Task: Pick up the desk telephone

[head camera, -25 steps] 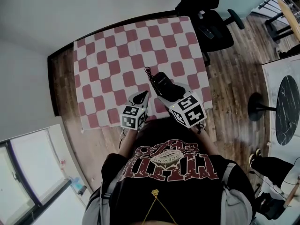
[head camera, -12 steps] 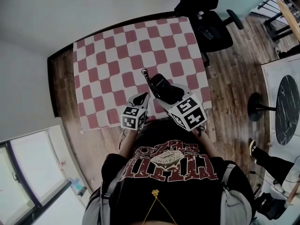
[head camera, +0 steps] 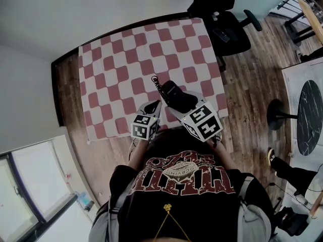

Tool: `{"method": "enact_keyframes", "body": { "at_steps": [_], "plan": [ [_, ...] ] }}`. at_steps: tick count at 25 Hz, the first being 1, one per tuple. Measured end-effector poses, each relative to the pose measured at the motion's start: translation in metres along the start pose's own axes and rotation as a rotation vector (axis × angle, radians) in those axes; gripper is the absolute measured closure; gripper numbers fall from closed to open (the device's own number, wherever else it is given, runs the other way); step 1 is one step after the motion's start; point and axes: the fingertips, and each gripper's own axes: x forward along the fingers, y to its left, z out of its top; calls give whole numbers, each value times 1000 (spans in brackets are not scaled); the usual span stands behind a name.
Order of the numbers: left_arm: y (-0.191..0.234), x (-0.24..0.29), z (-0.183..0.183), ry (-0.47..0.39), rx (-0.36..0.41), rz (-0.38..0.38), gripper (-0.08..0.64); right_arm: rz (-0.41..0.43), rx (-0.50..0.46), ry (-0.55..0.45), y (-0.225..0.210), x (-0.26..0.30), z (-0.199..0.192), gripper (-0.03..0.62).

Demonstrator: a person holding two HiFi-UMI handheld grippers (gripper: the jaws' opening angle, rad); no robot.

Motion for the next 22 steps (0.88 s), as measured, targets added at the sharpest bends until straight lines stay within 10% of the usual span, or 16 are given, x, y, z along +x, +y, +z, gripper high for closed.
{"method": "enact_keyframes", "body": {
  "at_steps": [22],
  "plan": [
    [0, 5, -8, 56, 48, -10, 557, 24, -20, 22, 3, 4, 1, 305]
  ]
}}
